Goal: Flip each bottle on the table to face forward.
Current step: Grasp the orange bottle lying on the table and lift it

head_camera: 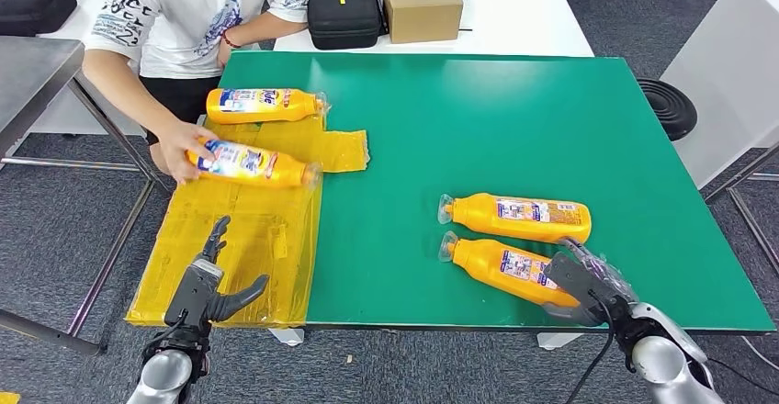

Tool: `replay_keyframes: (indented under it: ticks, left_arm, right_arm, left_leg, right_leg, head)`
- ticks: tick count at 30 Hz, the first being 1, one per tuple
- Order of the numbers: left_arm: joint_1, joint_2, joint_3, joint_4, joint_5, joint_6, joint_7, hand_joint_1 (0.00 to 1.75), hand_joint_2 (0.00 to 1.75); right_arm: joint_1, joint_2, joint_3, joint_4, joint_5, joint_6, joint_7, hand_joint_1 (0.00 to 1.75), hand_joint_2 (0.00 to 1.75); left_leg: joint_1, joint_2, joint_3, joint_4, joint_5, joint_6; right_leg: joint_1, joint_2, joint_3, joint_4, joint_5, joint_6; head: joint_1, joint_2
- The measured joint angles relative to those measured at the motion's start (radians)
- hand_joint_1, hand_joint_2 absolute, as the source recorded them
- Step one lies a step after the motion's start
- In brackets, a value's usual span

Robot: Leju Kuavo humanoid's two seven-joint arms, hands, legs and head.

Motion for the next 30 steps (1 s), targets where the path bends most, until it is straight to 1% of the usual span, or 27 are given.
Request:
replay_keyframes:
  ticks: [3, 5, 13, 14, 15, 16, 19, 20, 21, 23, 27, 30]
  left_arm:
    - [-0.007, 0.001, 0.0, 0.014, 0.01, -0.008, -0.002, 0.0, 1.75]
    - [-0.009, 0.002, 0.0, 0.022, 0.018, -0.01, -0.006, 0.0, 1.75]
    - [-0.009, 0.003, 0.0, 0.048, 0.033, -0.013, -0.017, 0.0, 1.75]
    - [-0.009, 0.003, -0.001, 0.049, 0.033, -0.013, -0.017, 0.0, 1.75]
    - [-0.009, 0.003, -0.001, 0.051, 0.033, -0.013, -0.017, 0.0, 1.75]
    - [-0.009, 0.003, -0.001, 0.052, 0.033, -0.013, -0.017, 0.0, 1.75]
    - [-0.009, 0.003, -0.001, 0.055, 0.033, -0.013, -0.018, 0.0, 1.75]
    - [-0.009, 0.003, -0.001, 0.055, 0.034, -0.013, -0.019, 0.0, 1.75]
    - [-0.009, 0.003, -0.001, 0.056, 0.035, -0.013, -0.02, 0.0, 1.75]
    - [-0.009, 0.003, -0.001, 0.056, 0.037, -0.013, -0.023, 0.0, 1.75]
    - [-0.009, 0.003, 0.0, 0.058, 0.044, -0.014, -0.027, 0.0, 1.75]
    - [-0.006, 0.003, 0.002, 0.059, 0.052, -0.013, -0.027, 0.0, 1.75]
  right_arm:
    - [-0.002, -0.011, -0.003, 0.011, -0.014, 0.02, 0.003, 0.43, 1.75]
    - [0.0, -0.021, -0.004, 0.017, -0.02, 0.032, 0.004, 0.52, 1.75]
    - [0.004, -0.045, -0.004, 0.03, -0.025, 0.045, 0.005, 0.52, 1.75]
    - [0.004, -0.046, -0.004, 0.03, -0.025, 0.045, 0.005, 0.54, 1.75]
    - [0.003, -0.046, -0.004, 0.031, -0.025, 0.045, 0.005, 0.6, 1.75]
    - [0.003, -0.046, -0.004, 0.031, -0.025, 0.045, 0.005, 0.72, 1.75]
    - [0.001, -0.047, -0.004, 0.033, -0.024, 0.046, 0.005, 1.36, 1.75]
    - [-0.001, -0.047, -0.003, 0.035, -0.023, 0.048, 0.005, 1.51, 1.75]
    - [-0.005, -0.048, -0.002, 0.038, -0.022, 0.05, 0.005, 1.58, 1.75]
    - [-0.018, -0.048, 0.0, 0.051, -0.017, 0.056, 0.004, 1.66, 1.75]
    - [-0.048, -0.053, 0.008, 0.08, -0.011, 0.067, 0.0, 1.67, 1.75]
    - [-0.075, -0.056, 0.023, 0.105, -0.008, 0.069, -0.002, 1.73, 1.75]
  left_leg:
    - [0.0, 0.0, 0.0, 0.0, 0.0, 0.0]
    - [0.0, 0.0, 0.0, 0.0, 0.0, 0.0]
    - [0.0, 0.0, 0.0, 0.0, 0.0, 0.0]
    - [0.0, 0.0, 0.0, 0.0, 0.0, 0.0]
    - [0.0, 0.0, 0.0, 0.0, 0.0, 0.0]
    - [0.0, 0.0, 0.0, 0.0, 0.0, 0.0]
    - [0.0, 0.0, 0.0, 0.0, 0.0, 0.0]
    - [0.0, 0.0, 0.0, 0.0, 0.0, 0.0]
    - [0.0, 0.0, 0.0, 0.0, 0.0, 0.0]
    - [0.0, 0.0, 0.0, 0.0, 0.0, 0.0]
    - [0.0, 0.0, 0.0, 0.0, 0.0, 0.0]
    - [0.0, 0.001, 0.001, 0.0, 0.0, 0.0]
  right_leg:
    - [0.0, 0.0, 0.0, 0.0, 0.0, 0.0]
    - [0.0, 0.0, 0.0, 0.0, 0.0, 0.0]
    - [0.0, 0.0, 0.0, 0.0, 0.0, 0.0]
    - [0.0, 0.0, 0.0, 0.0, 0.0, 0.0]
    - [0.0, 0.0, 0.0, 0.0, 0.0, 0.0]
    - [0.0, 0.0, 0.0, 0.0, 0.0, 0.0]
    - [0.0, 0.0, 0.0, 0.0, 0.0, 0.0]
    - [0.0, 0.0, 0.001, 0.0, 0.0, 0.0]
    - [0.0, 0.0, 0.001, 0.0, 0.0, 0.0]
    - [0.0, 0.0, 0.001, 0.0, 0.0, 0.0]
    - [0.0, 0.0, 0.001, 0.0, 0.001, 0.001]
    - [0.0, 0.001, 0.001, 0.0, 0.001, 0.001]
  head:
    - [0.0, 0.0]
    - [0.0, 0.0]
    - [0.0, 0.0]
    - [0.0, 0.0]
    - [0.0, 0.0]
    - [0.0, 0.0]
    - [0.0, 0.0]
    - [0.0, 0.0]
    - [0.0, 0.0]
    - [0.0, 0.0]
    - [0.0, 0.0]
    - [0.0, 0.0]
